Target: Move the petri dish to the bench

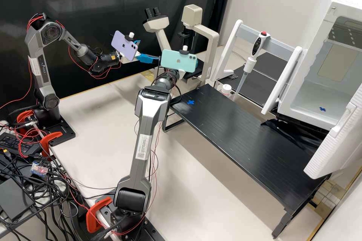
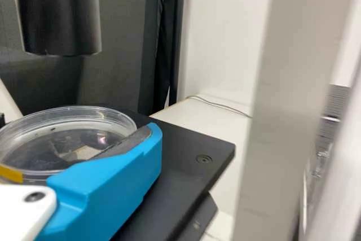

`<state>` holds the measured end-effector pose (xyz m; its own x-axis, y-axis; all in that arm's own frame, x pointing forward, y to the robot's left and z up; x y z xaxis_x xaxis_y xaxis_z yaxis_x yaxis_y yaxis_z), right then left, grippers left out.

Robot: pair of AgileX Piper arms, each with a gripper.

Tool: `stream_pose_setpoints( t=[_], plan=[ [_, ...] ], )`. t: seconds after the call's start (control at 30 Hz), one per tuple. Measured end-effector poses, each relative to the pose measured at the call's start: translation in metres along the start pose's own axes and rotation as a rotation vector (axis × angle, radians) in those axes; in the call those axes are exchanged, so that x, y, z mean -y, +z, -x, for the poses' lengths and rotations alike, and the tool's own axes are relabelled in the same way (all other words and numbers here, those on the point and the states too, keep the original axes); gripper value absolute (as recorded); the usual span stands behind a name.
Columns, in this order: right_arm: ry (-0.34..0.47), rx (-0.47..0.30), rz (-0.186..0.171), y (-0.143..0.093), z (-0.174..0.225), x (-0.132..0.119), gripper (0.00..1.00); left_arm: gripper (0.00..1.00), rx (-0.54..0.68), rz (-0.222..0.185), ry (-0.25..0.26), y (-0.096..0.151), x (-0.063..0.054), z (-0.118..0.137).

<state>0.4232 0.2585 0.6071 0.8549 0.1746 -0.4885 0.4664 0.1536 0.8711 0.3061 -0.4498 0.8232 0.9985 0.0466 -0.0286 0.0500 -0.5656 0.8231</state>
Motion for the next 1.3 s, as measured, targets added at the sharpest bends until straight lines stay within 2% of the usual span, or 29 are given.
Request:
stream_pose_setpoints(
  t=[0.1,0.13,0.23,0.4,0.47,0.5,0.57,0.7,0.8,0.87,0.9,0.97,1.13,1.3],
  plan=[
    [0.007,-0.017,-0.011,0.004,0.01,-0.005,0.0,1.0,0.0,0.0,0.0,0.0,0.0,0.0],
    [0.003,-0.021,-0.001,0.005,0.014,-0.003,0.0,1.0,0.0,0.0,0.0,0.0,0.0,0.0],
    [0.023,-0.047,-0.014,0.008,0.036,-0.008,0.0,1.0,0.0,0.0,0.0,0.0,0.0,0.0],
    [0.063,-0.101,-0.003,0.007,0.081,-0.023,0.0,1.0,0.0,0.0,0.0,0.0,0.0,0.0],
    [0.067,-0.106,0.018,0.013,0.104,-0.025,0.0,1.0,0.0,0.0,0.0,0.0,0.0,0.0],
    [0.062,-0.099,0.016,0.018,0.116,-0.025,0.0,1.0,0.0,0.0,0.0,0.0,0.0,0.0],
    [0.091,-0.108,0.009,0.023,0.133,-0.03,0.0,1.0,0.0,0.0,0.0,0.0,0.0,0.0],
    [0.179,-0.141,0.017,0.038,0.167,-0.04,0.0,1.0,0.0,0.0,0.0,0.0,0.0,0.0],
    [0.21,-0.124,0.005,0.053,0.182,-0.04,0.0,1.0,0.0,0.0,0.0,0.0,0.0,0.0],
    [0.222,-0.107,0.004,0.062,0.188,-0.04,0.0,1.0,0.0,0.0,0.0,0.0,0.0,0.0],
    [0.229,-0.111,0.015,0.067,0.191,-0.038,0.0,1.0,0.0,0.0,0.0,0.0,0.0,0.0],
    [0.225,-0.097,0.027,0.079,0.196,-0.033,0.0,1.0,0.0,0.0,0.0,0.0,0.0,0.0],
    [0.196,-0.024,0.016,0.106,0.21,-0.021,0.0,1.0,0.0,0.0,0.0,0.0,0.0,0.0],
    [0.211,-0.017,0.02,0.118,0.224,-0.013,0.0,1.0,0.0,0.0,0.0,0.0,0.0,0.0]
  ],
)
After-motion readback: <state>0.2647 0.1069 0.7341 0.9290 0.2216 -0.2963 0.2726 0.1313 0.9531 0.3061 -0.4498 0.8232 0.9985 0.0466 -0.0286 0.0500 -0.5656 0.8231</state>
